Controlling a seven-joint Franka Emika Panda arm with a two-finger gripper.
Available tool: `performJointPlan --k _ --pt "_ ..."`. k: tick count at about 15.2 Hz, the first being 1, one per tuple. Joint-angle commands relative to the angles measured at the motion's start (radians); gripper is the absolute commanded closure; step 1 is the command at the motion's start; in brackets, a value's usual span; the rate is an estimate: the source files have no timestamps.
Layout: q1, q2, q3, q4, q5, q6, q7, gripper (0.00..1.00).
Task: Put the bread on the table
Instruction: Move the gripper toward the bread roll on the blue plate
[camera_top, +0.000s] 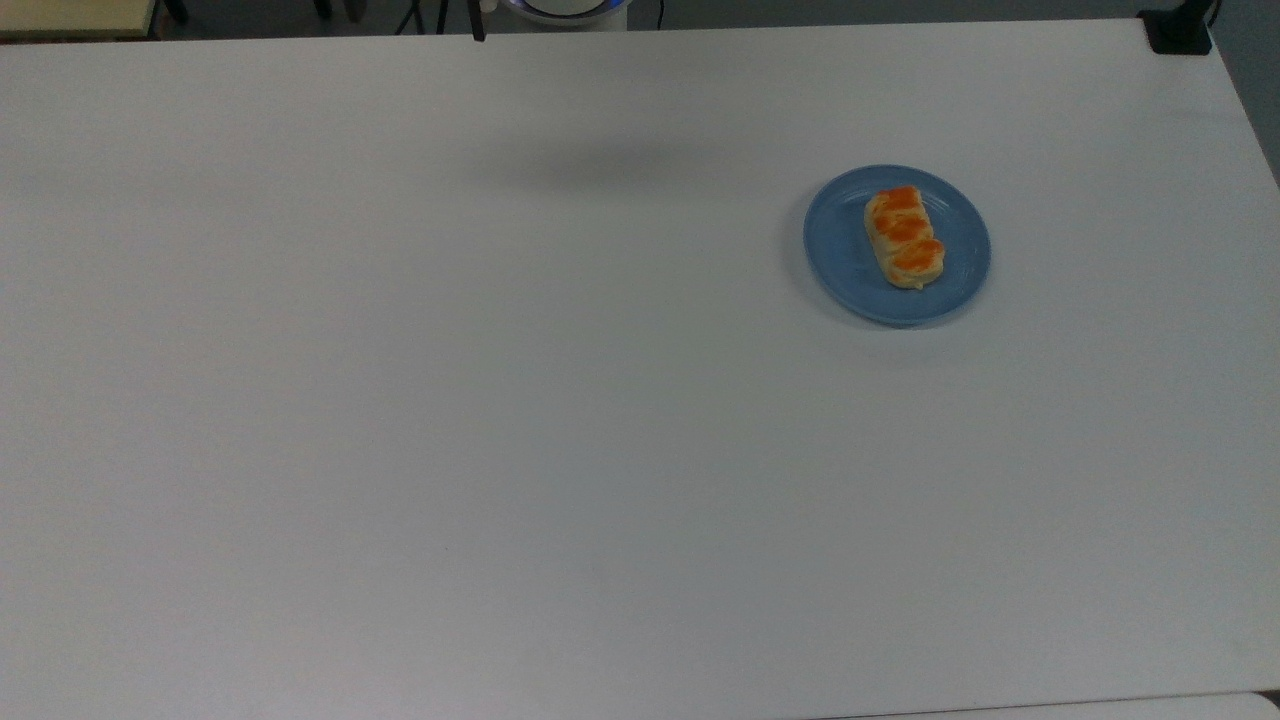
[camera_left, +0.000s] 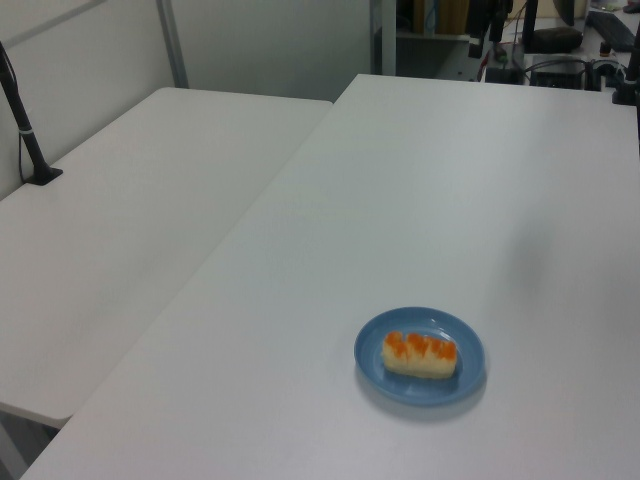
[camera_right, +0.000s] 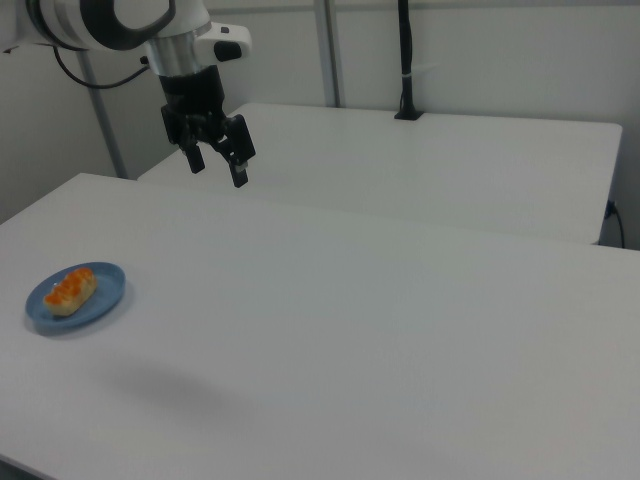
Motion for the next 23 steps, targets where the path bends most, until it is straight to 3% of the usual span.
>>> performJointPlan --k 1,7,12,16,19,23 --pt "0.009 -0.019 0.012 -0.030 0.015 -0.021 -0.016 0.00" --pt "0.037 -0.018 0.014 -0.018 0.016 -0.080 -0.019 0.00" --pt "0.176 0.005 0.022 -0.033 0.016 -0.055 -0.019 0.00" --pt "0.310 0.085 0.022 -0.036 0.021 -0.032 -0.002 0.00" --pt "0.382 0.166 0.023 -0.044 0.154 0.035 0.007 0.00" --pt "0.443 0.212 0.074 -0.136 0.181 0.263 0.101 0.00"
